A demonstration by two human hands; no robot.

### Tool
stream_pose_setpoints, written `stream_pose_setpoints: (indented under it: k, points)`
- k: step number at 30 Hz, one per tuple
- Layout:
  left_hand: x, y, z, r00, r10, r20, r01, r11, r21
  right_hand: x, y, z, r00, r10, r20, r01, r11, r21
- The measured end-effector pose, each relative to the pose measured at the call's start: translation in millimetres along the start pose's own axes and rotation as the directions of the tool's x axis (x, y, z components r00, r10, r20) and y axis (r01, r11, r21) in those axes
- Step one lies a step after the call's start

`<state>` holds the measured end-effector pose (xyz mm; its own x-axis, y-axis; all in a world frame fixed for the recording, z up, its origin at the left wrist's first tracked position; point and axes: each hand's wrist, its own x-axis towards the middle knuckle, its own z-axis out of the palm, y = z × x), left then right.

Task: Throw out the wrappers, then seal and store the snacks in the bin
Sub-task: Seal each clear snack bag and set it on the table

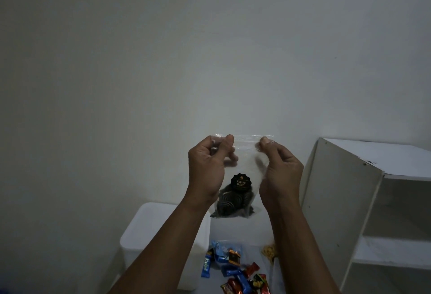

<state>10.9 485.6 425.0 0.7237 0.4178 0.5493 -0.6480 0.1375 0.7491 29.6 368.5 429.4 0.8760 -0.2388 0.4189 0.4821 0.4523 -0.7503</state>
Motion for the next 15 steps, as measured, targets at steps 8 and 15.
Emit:
stream_pose_setpoints:
  k: [8, 15]
  points:
    - [4.9, -0.7, -1.4, 0.994, -0.112, -0.017, 0.11, 0.991, -0.082, 0.9, 7.5, 1.6, 0.995, 0.077, 0.064, -0.08, 0.996, 0.047]
    - [3.4, -8.6, -3.2, 0.986, -0.106, 0.125, 0.111, 0.993, -0.034, 0.7, 12.7, -5.2, 0.95, 0.065, 0.304, -0.002, 0.979, -0.202]
